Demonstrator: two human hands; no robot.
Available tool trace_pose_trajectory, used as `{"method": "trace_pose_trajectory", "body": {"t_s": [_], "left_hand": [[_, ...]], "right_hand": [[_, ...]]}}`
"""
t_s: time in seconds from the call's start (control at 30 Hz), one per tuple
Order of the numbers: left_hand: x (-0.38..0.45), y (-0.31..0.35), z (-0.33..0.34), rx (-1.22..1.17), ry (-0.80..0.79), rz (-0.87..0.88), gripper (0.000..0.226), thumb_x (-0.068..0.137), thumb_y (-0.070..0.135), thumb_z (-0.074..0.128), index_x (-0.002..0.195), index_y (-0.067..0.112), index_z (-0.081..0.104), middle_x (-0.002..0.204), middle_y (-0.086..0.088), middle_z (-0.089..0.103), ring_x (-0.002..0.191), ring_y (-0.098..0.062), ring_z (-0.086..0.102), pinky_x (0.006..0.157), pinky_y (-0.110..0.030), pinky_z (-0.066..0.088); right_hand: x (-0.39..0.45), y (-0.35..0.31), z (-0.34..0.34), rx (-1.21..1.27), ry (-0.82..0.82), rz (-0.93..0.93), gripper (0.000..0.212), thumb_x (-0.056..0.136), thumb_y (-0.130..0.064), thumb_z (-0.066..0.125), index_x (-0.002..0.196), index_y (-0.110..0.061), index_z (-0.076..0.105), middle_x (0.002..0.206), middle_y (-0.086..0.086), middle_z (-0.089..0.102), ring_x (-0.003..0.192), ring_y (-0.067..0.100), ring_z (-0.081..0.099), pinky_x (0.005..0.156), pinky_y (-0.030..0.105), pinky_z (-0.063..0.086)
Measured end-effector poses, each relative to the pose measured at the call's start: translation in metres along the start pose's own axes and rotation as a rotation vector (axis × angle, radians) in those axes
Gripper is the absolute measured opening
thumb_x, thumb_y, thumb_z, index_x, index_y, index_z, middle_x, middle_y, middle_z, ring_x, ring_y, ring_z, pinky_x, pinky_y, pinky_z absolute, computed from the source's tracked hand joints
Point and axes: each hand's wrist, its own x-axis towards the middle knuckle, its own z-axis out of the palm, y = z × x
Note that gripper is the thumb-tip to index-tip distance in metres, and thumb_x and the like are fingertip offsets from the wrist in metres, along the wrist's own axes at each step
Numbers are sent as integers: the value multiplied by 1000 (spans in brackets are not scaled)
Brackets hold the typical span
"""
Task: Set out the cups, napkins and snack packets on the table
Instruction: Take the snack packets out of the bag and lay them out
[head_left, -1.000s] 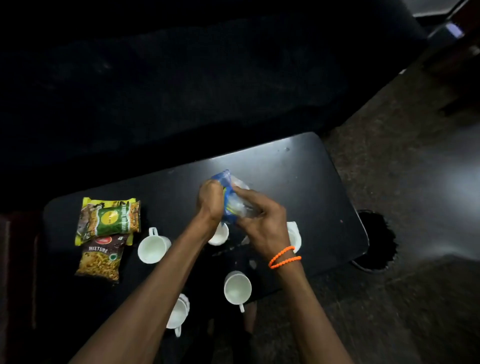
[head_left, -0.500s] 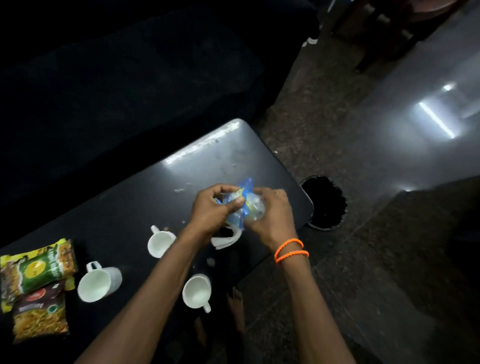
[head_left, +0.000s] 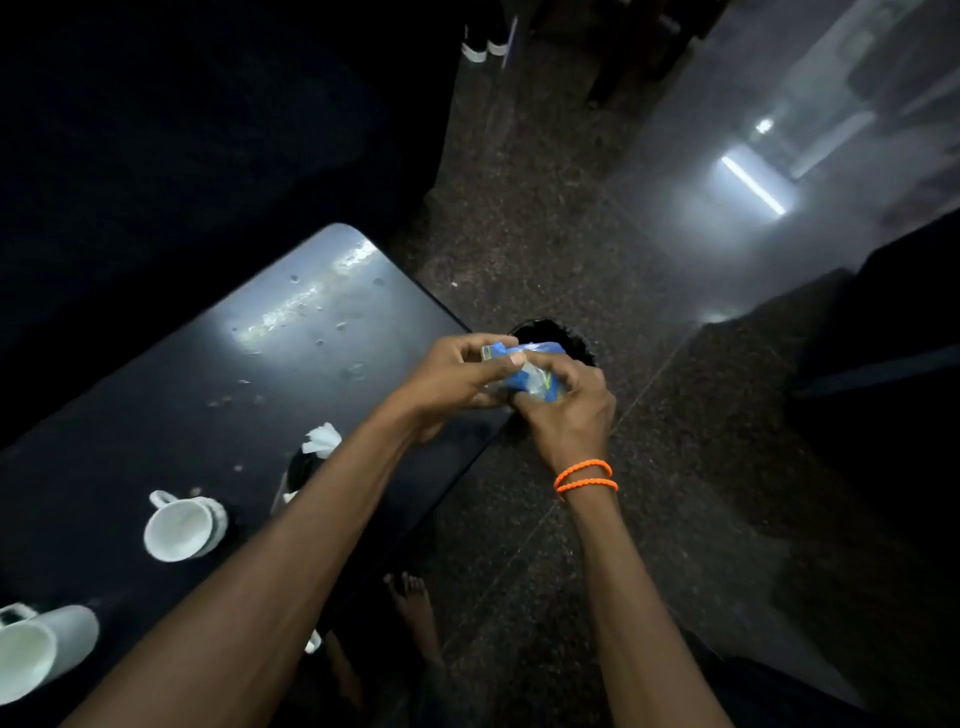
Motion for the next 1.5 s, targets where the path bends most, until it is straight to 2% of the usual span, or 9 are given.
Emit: {"method": "trace_pose_trajectory", "body": {"t_s": [0.1, 0.3, 0.43, 0.53, 0.63, 0.83, 0.93, 1.17, 1.5], "left_hand": [[20, -5, 26, 197, 228, 80, 23, 85, 15, 86, 102, 3, 75, 91, -14, 74, 69, -15, 72, 55, -32, 63], [67, -1, 78, 278, 196, 183, 17, 87, 9, 81, 102, 13, 74, 93, -11, 75, 84, -23, 66, 89, -61, 61], [107, -1, 100, 539, 174, 182, 50, 87, 17, 83, 133, 7, 66, 127, -11, 73, 114, -23, 69, 107, -41, 53], [122, -10, 98, 684, 227, 128, 63, 90, 23, 79, 147, 8, 56, 148, -13, 63, 137, -26, 59, 114, -36, 45], [120, -23, 82, 682, 319, 129, 53, 92, 27, 76, 141, 11, 63, 140, -11, 68, 132, -24, 63, 108, -29, 47], [90, -37, 35, 531, 467, 132, 32, 94, 23, 73, 125, 15, 72, 117, -3, 75, 108, -17, 69, 101, -31, 54], [70, -32, 16, 393, 504, 145, 28, 94, 17, 72, 122, 14, 72, 111, -4, 76, 105, -21, 72, 99, -44, 60], [-10, -2, -62, -156, 704, 258, 19, 97, 4, 67, 115, 7, 72, 88, -5, 73, 81, -19, 75, 79, -32, 66], [-186, -27, -234, -402, 1087, 334, 18, 97, -1, 63, 104, 14, 71, 87, -5, 75, 72, -13, 72, 62, -21, 58]], "right_hand": [[6, 17, -11, -85, -31, -43, 51, 66, -18, 89, 115, -23, 77, 98, 7, 75, 96, 22, 62, 85, 35, 52], [51, 60, -30, -74, 110, -115, 75, 67, -4, 74, 139, -13, 56, 128, 11, 69, 107, 34, 64, 97, 40, 51], [89, 99, -22, -289, 129, -116, 78, 77, -3, 69, 152, -10, 47, 134, 19, 62, 114, 42, 57, 97, 47, 49], [109, 139, -11, -550, -167, -32, 97, 83, -10, 75, 163, -28, 24, 166, 14, 27, 151, 39, 28, 112, 57, 43], [112, 169, -2, -604, -271, 66, 106, 83, -18, 80, 163, -38, 13, 173, 5, 5, 159, 37, 7, 115, 62, 36], [87, 178, 18, -327, -265, 146, 95, 84, -9, 77, 163, -23, 25, 170, 16, 20, 156, 35, 26, 124, 41, 29], [79, 152, 31, -254, -299, 149, 87, 85, -6, 76, 160, -12, 32, 164, 19, 33, 152, 34, 35, 121, 34, 30], [66, 16, 87, -38, -226, -61, 78, 76, 5, 70, 150, -2, 48, 144, 24, 56, 130, 39, 57, 115, 41, 42], [-43, -172, 213, 257, -450, -294, 70, 78, 2, 66, 143, -21, 54, 128, 6, 63, 94, 20, 69, 68, 14, 54]]}}
